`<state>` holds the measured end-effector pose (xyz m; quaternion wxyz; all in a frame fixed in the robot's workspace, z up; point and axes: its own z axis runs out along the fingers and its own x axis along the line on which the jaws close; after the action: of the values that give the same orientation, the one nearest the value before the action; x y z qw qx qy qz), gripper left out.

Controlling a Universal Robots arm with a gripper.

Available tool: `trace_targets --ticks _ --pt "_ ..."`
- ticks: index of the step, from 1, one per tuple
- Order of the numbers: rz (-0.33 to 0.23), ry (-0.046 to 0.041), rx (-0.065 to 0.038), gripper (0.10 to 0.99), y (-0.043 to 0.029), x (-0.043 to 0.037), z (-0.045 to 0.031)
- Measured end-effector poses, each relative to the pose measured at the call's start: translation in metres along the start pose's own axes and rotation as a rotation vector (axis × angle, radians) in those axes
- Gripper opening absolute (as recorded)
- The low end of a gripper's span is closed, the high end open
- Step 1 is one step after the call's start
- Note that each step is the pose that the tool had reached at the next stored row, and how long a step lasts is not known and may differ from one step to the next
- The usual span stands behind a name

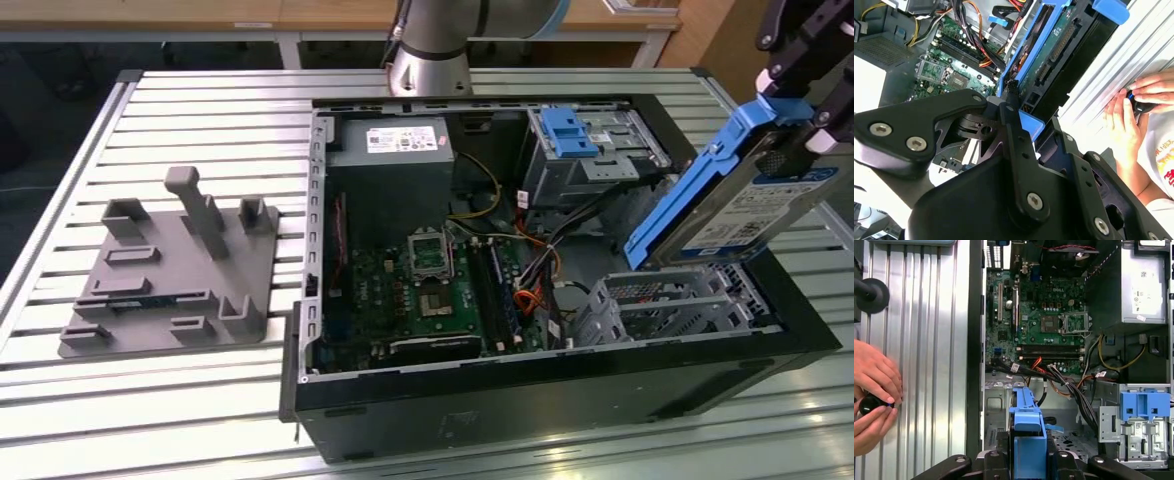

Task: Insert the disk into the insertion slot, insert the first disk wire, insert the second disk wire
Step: 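Insert the disk into the insertion slot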

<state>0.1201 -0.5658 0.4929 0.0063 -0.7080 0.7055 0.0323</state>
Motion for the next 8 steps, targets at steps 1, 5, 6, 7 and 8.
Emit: trace_targets --ticks 1,5,6,7,8 --pt "-0.001 0.0000 0.000 0.365 -0.0005 0.0000 0.0008" --pt "-0.004 0.0003 0.000 0.365 -0.0022 -0.0003 0.0044" --pt "-0.005 0.0003 0.000 0.365 -0.0025 -0.0003 0.0054" --pt "-0.006 0.0003 0.000 0.365 -0.0027 -0.0003 0.0066" --pt "-0.007 0.0004 0.000 0.365 -0.0030 -0.0002 0.0079"
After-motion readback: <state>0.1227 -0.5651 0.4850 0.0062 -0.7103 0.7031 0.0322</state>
